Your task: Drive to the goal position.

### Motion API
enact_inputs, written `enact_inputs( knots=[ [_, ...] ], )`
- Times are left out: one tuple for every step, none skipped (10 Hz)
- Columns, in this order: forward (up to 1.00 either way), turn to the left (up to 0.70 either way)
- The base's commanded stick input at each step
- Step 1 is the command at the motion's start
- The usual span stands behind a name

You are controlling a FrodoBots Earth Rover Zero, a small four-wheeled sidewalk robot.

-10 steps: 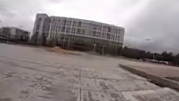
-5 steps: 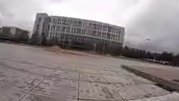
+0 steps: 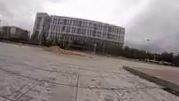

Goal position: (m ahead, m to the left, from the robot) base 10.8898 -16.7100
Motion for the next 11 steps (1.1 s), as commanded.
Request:
enact_inputs(
  knots=[
    [0.70,0.01],
    [0.70,0.01],
    [0.70,0.01],
    [0.70,0.01],
    [0.70,0.01],
    [0.70,0.01],
    [0.70,0.01],
    [0.70,0.01],
    [0.70,0.01],
    [0.70,0.01],
    [0.70,0.01]
  ],
)
